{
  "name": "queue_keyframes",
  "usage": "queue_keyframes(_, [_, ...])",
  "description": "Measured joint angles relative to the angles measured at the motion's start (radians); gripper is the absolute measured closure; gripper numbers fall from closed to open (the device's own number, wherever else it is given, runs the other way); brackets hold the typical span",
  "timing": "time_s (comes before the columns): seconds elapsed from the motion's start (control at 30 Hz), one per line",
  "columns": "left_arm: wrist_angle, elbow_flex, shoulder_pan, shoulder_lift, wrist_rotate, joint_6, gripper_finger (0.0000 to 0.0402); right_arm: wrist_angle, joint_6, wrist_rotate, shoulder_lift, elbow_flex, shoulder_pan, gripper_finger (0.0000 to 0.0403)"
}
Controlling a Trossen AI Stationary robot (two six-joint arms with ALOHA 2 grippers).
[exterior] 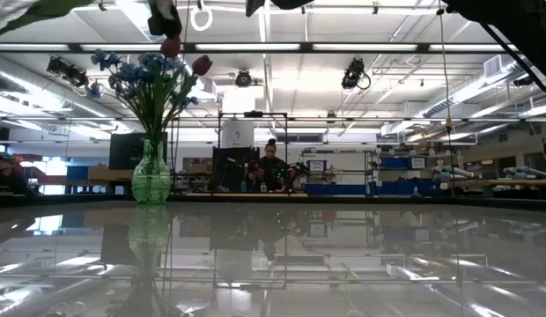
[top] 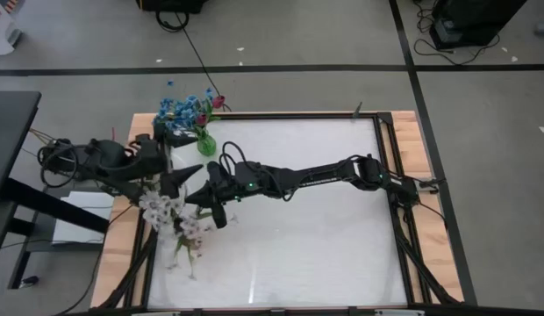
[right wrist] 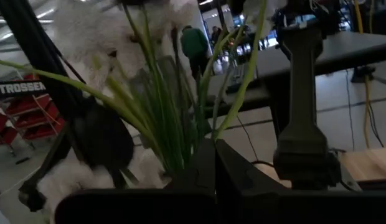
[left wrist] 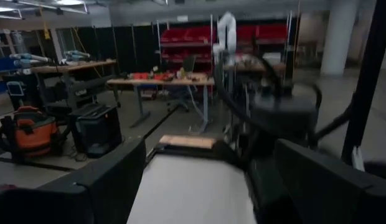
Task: Sort flowers into vase by color
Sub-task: Put the black flower into the red vase, then return to Home Position
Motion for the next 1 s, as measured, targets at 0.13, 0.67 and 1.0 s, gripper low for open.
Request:
queue_keyframes(0.13, [0.052,0.0,0.0,-0.027,-0.006,-0.025,0.0043,-0.021,0.0,0.012,0.0,0.0,-0.003,0.04])
queue_keyframes(0.67, [-0.076,0.087,0.0,-0.108,-0.052,-0.065,0.0043,0.001,-0.01,-0.081,-0.025,-0.002,-0.004,0.0295])
queue_keyframes(1.0, [-0.498,0.276,0.0,-0.094,-0.059,-0.227,0.0043,-0.198,-0.093,-0.025,-0.153,-0.002,-0.026,0.0221])
